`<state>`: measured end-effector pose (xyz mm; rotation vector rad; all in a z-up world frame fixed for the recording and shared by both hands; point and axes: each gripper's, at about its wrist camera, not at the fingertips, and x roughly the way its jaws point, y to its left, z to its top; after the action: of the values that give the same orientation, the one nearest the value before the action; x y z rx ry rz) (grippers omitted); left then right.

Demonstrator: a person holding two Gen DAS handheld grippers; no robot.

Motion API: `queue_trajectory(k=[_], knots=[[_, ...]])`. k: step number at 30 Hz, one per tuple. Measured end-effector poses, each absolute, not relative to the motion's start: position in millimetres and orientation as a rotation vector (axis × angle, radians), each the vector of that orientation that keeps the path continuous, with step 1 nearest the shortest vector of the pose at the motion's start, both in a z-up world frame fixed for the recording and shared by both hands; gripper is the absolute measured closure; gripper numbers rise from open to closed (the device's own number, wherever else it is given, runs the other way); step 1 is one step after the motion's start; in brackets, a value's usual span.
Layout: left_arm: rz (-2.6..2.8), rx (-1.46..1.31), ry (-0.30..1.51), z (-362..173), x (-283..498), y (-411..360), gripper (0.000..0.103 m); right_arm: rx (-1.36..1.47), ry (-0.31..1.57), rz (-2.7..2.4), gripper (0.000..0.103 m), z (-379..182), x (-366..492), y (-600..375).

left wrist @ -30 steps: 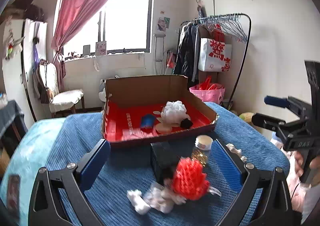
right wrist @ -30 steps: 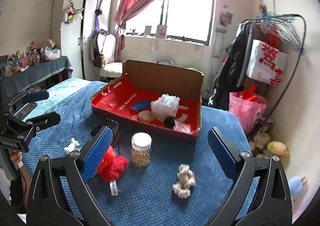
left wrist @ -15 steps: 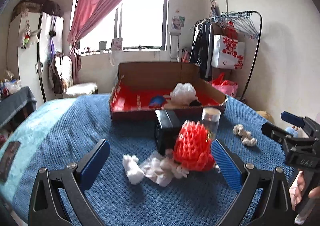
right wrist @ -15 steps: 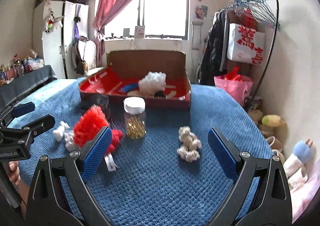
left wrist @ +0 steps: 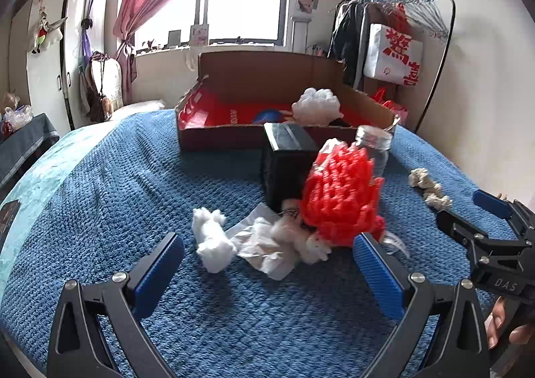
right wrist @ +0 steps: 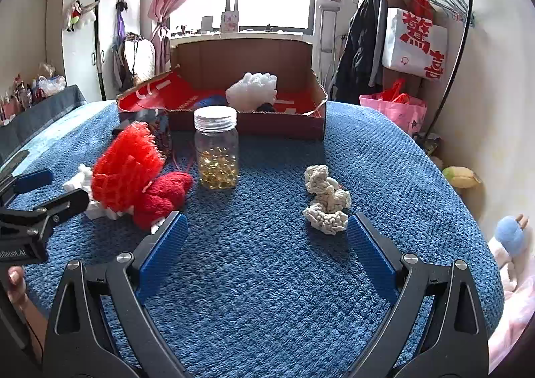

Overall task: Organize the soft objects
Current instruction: 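Grasp the white rope toy with the right tool while the left tool grasps a white tissue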

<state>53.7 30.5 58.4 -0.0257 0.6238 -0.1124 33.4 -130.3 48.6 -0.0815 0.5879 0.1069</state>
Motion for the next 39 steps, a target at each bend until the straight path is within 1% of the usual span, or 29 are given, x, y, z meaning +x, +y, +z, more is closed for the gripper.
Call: queue_trajectory(k=[6, 14, 17, 18, 19, 20, 21, 22, 23, 24, 25, 26, 29, 39], knots=[[-0.077, -0.042, 0.678, 56.1, 70.4, 50.0, 0.000, -0.087, 0.646, 0.085, 0.005, 45.2, 56.7, -144.5], [-0.049, -0.017, 0.726, 54.8, 87.4, 70.3, 0.001, -0.107, 0.790, 0.059, 0.005, 37.8, 105.8, -173.5], [-0.040, 0.025, 0.737, 51.9, 91.5, 71.7, 0.010, -0.109, 0.829, 0.056, 0.006, 34.0, 120.1, -180.8], [-0.050, 0.027, 0.750, 49.5, 94.0, 71.8, 0.018, -0.109, 0.844, 0.062, 0.009, 31.2, 124.1, -181.9], [-0.065, 0.021, 0.761, 47.4, 95.8, 71.8, 0.030, -0.100, 0.857, 0.083, 0.026, 28.6, 126.6, -182.6], [-0.089, 0.007, 0.776, 44.9, 97.6, 72.1, 0.038, -0.092, 0.866, 0.099, 0.053, 27.1, 127.4, -181.8], [-0.124, -0.016, 0.796, 41.4, 99.6, 72.8, 0.057, -0.084, 0.879, 0.119, 0.063, 24.7, 128.1, -181.6], [-0.155, -0.040, 0.816, 38.0, 101.3, 73.6, 0.066, -0.079, 0.886, 0.141, 0.066, 23.1, 127.7, -181.5], [-0.190, -0.071, 0.831, 35.0, 102.5, 74.6, 0.074, -0.075, 0.870, 0.151, 0.072, 25.0, 124.8, -182.4], [-0.196, -0.079, 0.827, 35.1, 101.4, 75.4, 0.076, -0.069, 0.856, 0.159, 0.072, 27.8, 121.3, -182.6], [-0.192, -0.073, 0.818, 36.7, 99.8, 75.0, 0.084, -0.068, 0.837, 0.163, 0.073, 31.1, 116.8, -182.6], [-0.192, -0.065, 0.810, 38.6, 98.1, 74.0, 0.086, -0.070, 0.818, 0.162, 0.073, 34.8, 111.8, -181.6], [-0.206, -0.047, 0.790, 45.4, 91.3, 69.6, 0.086, -0.064, 0.779, 0.194, 0.075, 44.9, 96.6, -176.8], [-0.260, -0.029, 0.743, 61.5, 69.2, 57.0, 0.086, -0.033, 0.728, 0.363, 0.075, 62.2, 52.1, -142.4]])
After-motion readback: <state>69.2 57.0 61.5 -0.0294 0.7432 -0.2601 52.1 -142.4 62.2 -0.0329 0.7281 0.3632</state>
